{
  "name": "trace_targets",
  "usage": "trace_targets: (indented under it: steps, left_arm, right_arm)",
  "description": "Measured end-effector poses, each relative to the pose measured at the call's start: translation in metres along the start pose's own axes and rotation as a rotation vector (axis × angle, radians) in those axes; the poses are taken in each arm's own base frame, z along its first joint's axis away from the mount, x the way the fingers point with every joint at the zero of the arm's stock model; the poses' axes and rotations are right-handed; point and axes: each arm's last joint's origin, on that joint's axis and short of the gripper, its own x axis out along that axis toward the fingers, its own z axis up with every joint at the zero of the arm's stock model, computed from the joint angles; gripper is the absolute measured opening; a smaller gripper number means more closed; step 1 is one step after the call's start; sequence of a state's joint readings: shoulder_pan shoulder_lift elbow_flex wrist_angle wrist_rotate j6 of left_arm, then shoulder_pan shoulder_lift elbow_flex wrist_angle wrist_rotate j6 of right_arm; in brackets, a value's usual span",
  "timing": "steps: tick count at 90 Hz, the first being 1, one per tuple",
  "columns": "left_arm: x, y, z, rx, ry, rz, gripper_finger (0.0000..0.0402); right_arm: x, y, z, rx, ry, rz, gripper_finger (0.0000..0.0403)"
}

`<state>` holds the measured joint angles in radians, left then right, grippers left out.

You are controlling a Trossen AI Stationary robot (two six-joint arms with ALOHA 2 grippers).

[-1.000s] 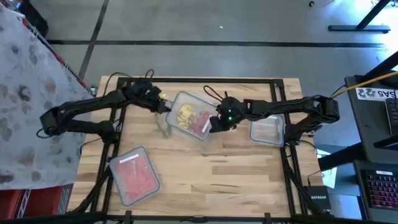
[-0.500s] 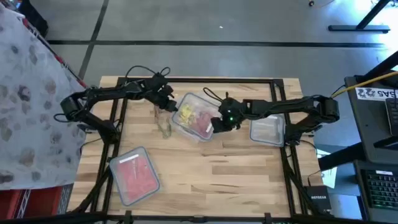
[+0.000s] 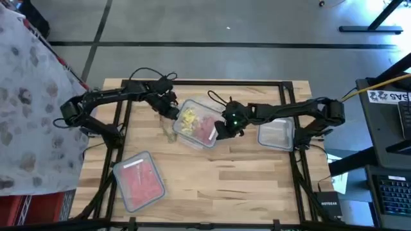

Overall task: Sort candy
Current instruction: Close the rectangular transparent bin

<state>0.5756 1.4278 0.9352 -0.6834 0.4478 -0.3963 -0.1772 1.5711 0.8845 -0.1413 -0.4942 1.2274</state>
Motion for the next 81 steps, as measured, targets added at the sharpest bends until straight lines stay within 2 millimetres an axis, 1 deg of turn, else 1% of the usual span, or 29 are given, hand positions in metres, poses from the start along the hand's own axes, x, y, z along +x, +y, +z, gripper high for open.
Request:
trace_targets:
  steps: [8,16,30,49,65,81]
  left_arm:
    - [0.003,0.003,-0.002,0.01,0.004,0.045,0.0009]
    - [0.003,0.004,-0.001,0.018,-0.014,0.084,0.0009]
    - [0.003,0.004,0.0,0.016,-0.031,0.087,0.0009]
    - [0.003,0.003,0.002,-0.022,-0.043,0.072,0.0009]
    - [0.001,0.001,0.006,-0.048,-0.065,0.055,0.0009]
    - [0.003,0.003,0.014,-0.024,-0.103,0.044,0.0007]
  right_arm:
    - [0.009,-0.002,0.004,-0.004,0.005,0.01,0.0016]
    - [0.012,-0.002,0.007,-0.01,-0.013,0.029,0.0017]
    - [0.008,-0.002,0.011,0.016,-0.029,0.032,0.0017]
    - [0.007,-0.002,0.011,0.061,-0.01,0.039,0.0017]
    - [0.003,0.008,0.014,0.067,-0.002,0.052,0.0017]
    - [-0.004,-0.004,0.02,0.09,0.011,-0.042,0.0017]
